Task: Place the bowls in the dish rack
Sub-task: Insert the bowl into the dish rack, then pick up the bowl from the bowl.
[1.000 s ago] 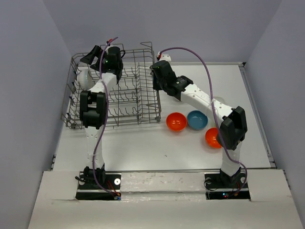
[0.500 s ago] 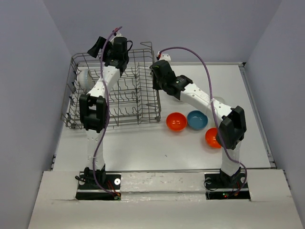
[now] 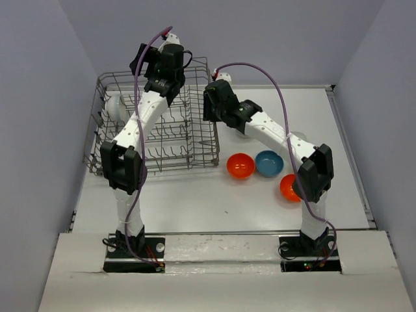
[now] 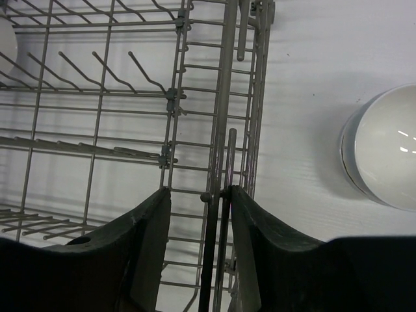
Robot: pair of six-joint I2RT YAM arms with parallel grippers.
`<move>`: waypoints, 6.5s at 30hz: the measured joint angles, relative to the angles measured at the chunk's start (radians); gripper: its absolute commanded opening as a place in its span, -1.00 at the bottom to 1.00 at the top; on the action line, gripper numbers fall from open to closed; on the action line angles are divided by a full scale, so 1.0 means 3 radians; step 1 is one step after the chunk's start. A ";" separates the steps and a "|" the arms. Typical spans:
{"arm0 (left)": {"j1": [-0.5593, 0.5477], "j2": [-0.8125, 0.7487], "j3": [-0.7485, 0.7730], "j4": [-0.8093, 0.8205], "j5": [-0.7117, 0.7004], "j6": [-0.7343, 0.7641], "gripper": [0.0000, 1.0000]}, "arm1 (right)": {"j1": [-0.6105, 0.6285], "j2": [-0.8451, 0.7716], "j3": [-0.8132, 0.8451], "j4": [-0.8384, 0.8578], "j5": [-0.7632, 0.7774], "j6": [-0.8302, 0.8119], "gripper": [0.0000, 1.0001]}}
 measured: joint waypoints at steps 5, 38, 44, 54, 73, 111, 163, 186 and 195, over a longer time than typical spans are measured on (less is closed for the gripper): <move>-0.0034 -0.0191 -0.0196 -0.0083 0.0083 -0.0178 0.89 | 0.0001 -0.0001 0.0122 -0.0128 0.0000 0.0050 0.01; -0.0239 -0.0860 -0.0855 -0.0108 0.0221 -0.0585 0.89 | -0.0086 -0.0760 -0.0365 -0.0289 0.1151 0.0066 1.00; -0.0252 -0.1066 -0.0914 -0.0090 0.0217 -0.0638 0.88 | -0.0627 -0.0847 -0.0799 -0.0200 0.1108 0.0121 0.97; -0.0312 -0.1233 -0.1069 -0.0036 0.0215 -0.0657 0.88 | -0.0977 -0.0534 -0.1001 -0.0061 0.1001 0.0160 0.42; -0.0392 -0.1292 -0.1134 0.0067 0.0200 -0.0628 0.88 | -0.1128 -0.0042 -0.0998 0.0070 0.0857 0.0183 0.30; -0.0440 -0.1292 -0.1185 0.0111 0.0084 -0.0528 0.88 | -0.1392 0.0192 -0.1141 0.0390 0.0366 0.0235 -0.22; -0.0443 -0.1278 -0.1198 0.0118 0.0052 -0.0491 0.88 | -0.1399 0.0104 -0.1128 0.0320 0.0186 0.0142 -0.83; -0.0464 -0.1274 -0.1228 0.0117 0.0052 -0.0488 0.88 | -0.1401 0.0032 -0.1054 0.0273 0.0137 0.0095 -0.66; -0.0477 -0.1250 -0.1228 0.0117 0.0043 -0.0481 0.88 | -0.1414 0.0032 -0.1052 0.0273 0.0107 0.0067 -0.58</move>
